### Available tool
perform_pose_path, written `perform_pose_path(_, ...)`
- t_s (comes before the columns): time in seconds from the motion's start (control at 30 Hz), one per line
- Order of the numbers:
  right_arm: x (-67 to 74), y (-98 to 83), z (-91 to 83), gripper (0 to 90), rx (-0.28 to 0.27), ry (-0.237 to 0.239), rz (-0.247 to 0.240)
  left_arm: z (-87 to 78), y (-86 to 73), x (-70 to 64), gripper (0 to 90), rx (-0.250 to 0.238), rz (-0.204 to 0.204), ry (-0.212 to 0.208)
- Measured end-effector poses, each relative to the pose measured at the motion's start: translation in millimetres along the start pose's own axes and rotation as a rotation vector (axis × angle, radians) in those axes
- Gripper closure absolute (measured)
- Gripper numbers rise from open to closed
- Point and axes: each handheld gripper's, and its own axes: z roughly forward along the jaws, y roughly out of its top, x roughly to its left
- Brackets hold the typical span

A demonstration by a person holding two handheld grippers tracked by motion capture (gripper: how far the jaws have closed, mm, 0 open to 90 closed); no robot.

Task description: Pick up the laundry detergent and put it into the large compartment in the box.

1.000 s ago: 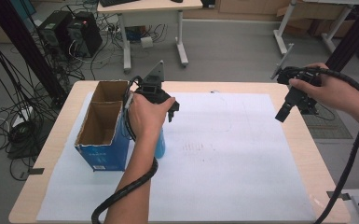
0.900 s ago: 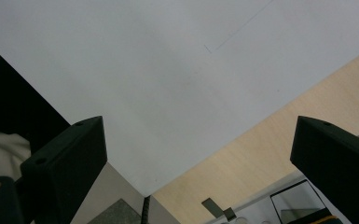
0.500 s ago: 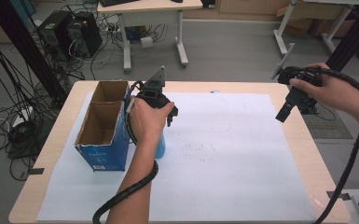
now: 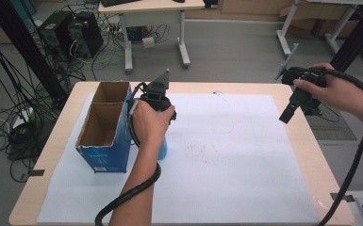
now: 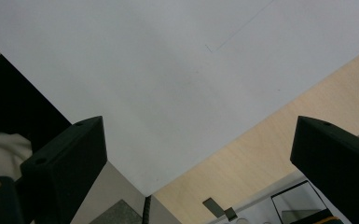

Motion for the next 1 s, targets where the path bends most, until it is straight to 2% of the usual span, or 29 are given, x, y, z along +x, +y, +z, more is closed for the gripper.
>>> perform_pose_path(0.43, -0.4, -1.8, -0.5, 3.4, -0.003, 0.002, -0.006, 0.3, -3.0, -0.6, 36.6, -0.012, -0.001, 0.006)
perform_pose_path(1.0, -1.3, -5.0, 0.1, 3.4, -0.002, 0.006, 0.0, -0.6, -4.9, 3.2, 37.3, -0.017, -0.004, -0.006)
